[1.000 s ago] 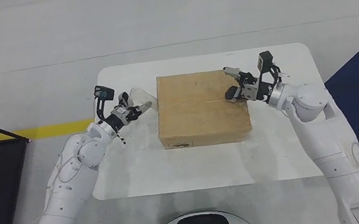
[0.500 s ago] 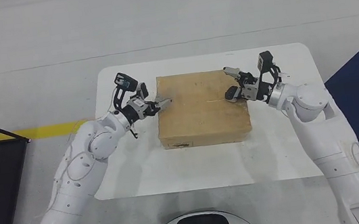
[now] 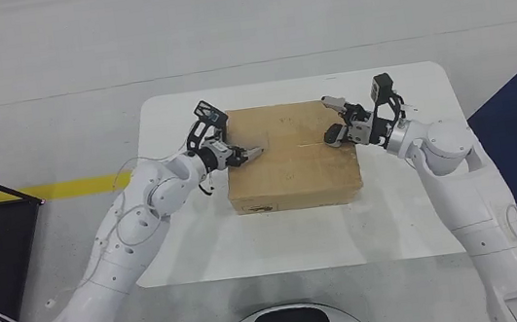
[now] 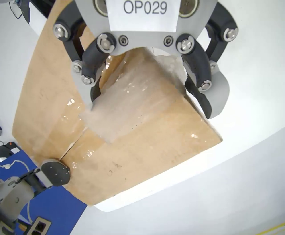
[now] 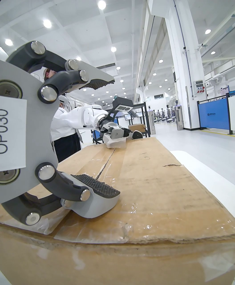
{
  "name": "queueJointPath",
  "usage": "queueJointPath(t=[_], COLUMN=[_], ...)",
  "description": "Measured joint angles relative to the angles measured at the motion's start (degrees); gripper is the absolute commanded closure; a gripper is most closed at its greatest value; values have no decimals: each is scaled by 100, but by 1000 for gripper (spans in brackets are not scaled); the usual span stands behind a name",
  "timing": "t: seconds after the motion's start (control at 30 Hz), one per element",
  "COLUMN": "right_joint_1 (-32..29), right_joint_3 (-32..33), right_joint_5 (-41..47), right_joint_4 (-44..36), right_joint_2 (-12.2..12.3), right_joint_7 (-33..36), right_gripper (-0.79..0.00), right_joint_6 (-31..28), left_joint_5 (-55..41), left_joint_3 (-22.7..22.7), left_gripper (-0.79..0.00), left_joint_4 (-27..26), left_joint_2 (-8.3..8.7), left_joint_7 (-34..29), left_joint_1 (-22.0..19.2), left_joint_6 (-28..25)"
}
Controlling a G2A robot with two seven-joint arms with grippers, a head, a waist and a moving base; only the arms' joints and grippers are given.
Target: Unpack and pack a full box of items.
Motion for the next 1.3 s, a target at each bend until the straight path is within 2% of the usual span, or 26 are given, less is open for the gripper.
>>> queueJointPath(t=[0.47, 0.73, 0.83, 1.03, 1.17, 1.3], right_joint_1=[0, -17, -221, -1162, -1814, -2030], right_joint_3=[0, 14, 240, 1150, 1550, 1599], right_joint_5=[0, 19, 238, 913, 1360, 1601], right_joint_4=[0, -1, 27, -20, -44, 148], right_joint_2=[0, 0, 19, 112, 125, 111], right_joint_7=[0, -24, -112, 70, 245, 317], right_gripper=[-785, -785, -785, -785, -785, -785], right_joint_6=[0, -28, -383, -1447, -2162, -2457], left_joint_5=[245, 295, 311, 232, 197, 161], left_joint_3=[667, 809, 908, 1244, 1607, 2010], left_gripper=[-785, -785, -785, -785, -785, -785], left_joint_4=[-354, -487, -490, -268, -44, 182], left_joint_2=[-259, -371, -425, -598, -784, -1004], left_joint_7=[-648, -864, -994, -1281, -1394, -1433], left_joint_1=[-562, -784, -882, -1206, -1512, -1796], left_joint_6=[593, 936, 1033, 1140, 1163, 1173])
